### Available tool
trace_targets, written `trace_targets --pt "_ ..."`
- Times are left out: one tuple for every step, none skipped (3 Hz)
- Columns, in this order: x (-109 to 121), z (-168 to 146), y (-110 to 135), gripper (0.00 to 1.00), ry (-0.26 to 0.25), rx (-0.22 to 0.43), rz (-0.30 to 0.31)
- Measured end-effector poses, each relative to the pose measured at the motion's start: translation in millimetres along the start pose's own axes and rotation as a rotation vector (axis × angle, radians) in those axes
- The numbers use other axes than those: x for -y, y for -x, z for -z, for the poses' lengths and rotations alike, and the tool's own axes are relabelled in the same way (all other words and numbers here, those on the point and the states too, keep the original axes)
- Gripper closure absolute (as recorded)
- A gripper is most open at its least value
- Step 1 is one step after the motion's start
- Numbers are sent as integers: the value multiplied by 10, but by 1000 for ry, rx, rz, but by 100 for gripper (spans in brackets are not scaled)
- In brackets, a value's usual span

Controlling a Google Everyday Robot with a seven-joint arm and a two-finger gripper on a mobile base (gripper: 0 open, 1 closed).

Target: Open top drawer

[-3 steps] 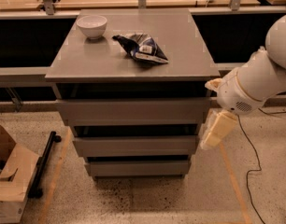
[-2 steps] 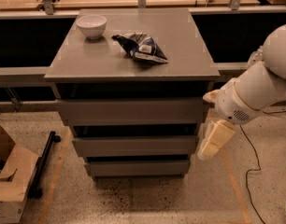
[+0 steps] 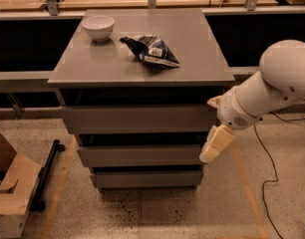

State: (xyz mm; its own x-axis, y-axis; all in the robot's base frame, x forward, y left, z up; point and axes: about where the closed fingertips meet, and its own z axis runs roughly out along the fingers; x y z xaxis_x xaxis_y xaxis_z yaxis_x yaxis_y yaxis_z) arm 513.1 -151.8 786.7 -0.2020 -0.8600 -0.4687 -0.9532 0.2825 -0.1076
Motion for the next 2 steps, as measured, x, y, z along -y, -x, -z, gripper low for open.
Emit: trace_targets --pt "398 -87 16 0 -53 31 20" --pt "735 -179 28 0 -76 52 43"
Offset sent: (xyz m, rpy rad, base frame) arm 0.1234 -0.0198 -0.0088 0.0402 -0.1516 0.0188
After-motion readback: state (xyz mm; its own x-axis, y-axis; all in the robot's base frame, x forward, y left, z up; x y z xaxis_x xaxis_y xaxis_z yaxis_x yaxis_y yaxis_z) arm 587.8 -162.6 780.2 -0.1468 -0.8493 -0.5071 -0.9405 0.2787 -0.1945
